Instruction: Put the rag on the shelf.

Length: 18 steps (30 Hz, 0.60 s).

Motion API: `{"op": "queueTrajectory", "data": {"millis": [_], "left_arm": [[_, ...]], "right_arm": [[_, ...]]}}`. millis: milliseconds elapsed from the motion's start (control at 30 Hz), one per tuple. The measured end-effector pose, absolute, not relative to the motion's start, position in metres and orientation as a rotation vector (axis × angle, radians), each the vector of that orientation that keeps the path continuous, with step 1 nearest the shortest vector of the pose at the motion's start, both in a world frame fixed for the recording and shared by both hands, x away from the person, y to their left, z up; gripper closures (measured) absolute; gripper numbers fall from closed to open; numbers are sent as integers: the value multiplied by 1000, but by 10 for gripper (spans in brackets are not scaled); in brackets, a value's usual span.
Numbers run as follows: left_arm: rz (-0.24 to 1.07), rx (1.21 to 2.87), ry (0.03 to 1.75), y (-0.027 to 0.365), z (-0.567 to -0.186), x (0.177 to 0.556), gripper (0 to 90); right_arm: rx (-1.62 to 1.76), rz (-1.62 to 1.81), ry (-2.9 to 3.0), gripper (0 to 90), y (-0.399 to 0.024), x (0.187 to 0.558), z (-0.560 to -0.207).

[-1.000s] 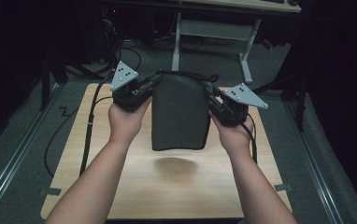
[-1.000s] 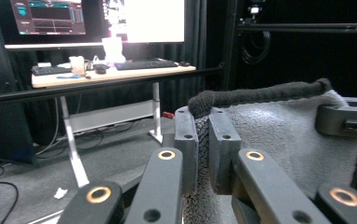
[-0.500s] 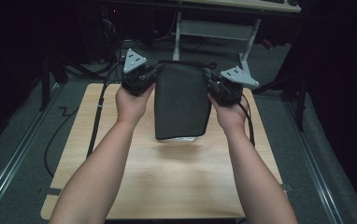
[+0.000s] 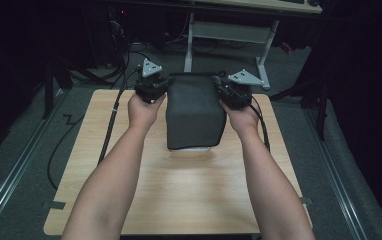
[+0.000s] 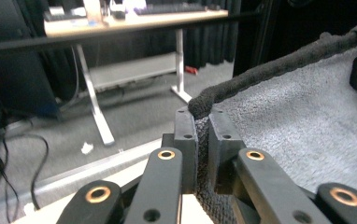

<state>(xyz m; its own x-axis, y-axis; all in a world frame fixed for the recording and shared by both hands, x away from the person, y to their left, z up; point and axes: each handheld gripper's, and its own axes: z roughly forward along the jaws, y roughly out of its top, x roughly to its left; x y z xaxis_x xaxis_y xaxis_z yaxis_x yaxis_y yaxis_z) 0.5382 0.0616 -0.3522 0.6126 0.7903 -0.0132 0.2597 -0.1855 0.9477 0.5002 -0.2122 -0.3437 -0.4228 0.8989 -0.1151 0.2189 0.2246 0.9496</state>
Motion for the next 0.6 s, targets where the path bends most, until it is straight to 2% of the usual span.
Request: {"op": "queueTrajectory", "data": {"millis": [600], "left_arm": [[439,1833,919,63,-413,542,841]], "right_arm": [[1138,1190,1923,774,-222,511,-394]]}}
